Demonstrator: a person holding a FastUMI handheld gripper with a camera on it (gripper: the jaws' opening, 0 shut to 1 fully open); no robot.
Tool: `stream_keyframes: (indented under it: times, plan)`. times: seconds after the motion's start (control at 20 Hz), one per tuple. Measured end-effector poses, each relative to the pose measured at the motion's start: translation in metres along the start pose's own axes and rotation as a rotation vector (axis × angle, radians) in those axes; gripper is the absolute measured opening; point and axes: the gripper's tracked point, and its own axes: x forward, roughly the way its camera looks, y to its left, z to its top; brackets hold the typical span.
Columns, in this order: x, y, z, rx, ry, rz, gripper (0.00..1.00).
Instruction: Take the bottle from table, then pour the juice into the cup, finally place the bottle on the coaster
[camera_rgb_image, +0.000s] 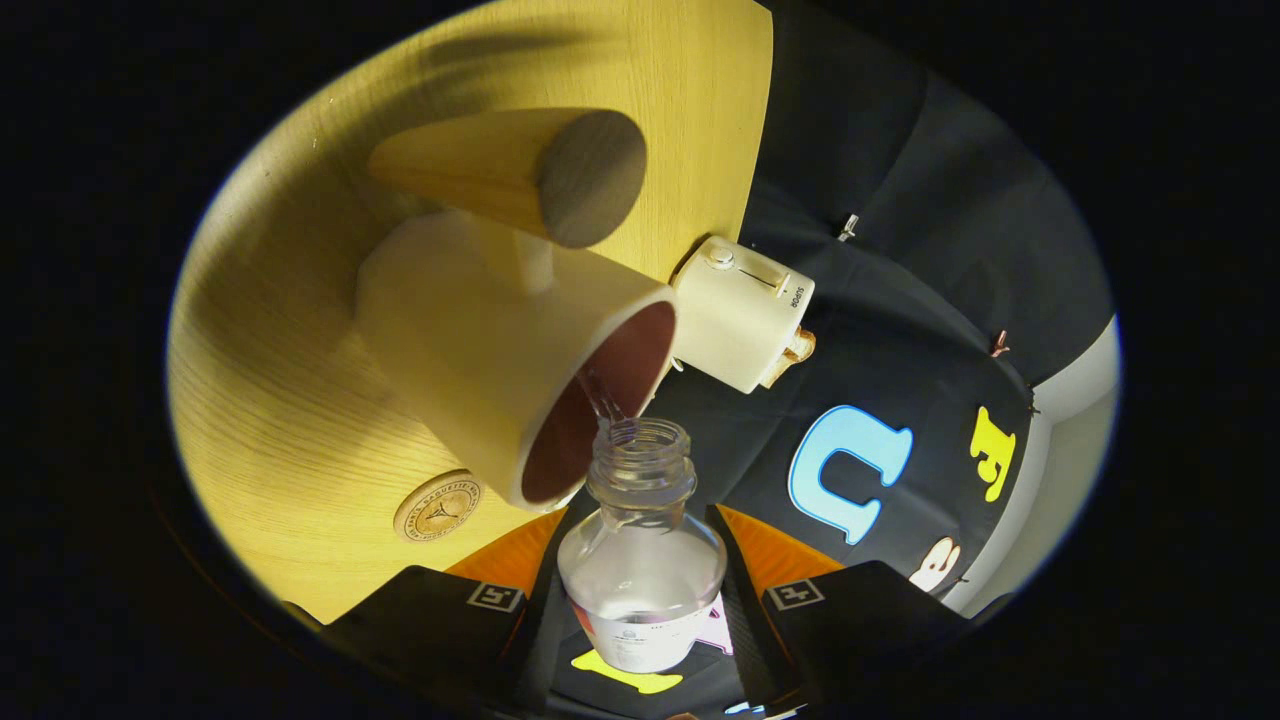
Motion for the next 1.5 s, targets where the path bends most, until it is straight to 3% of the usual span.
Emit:
stream_keyframes:
  times: [1.5]
  plan:
    - [0.0,-0.024,-0.007,-0.152,-0.077,-0.041,0.73]
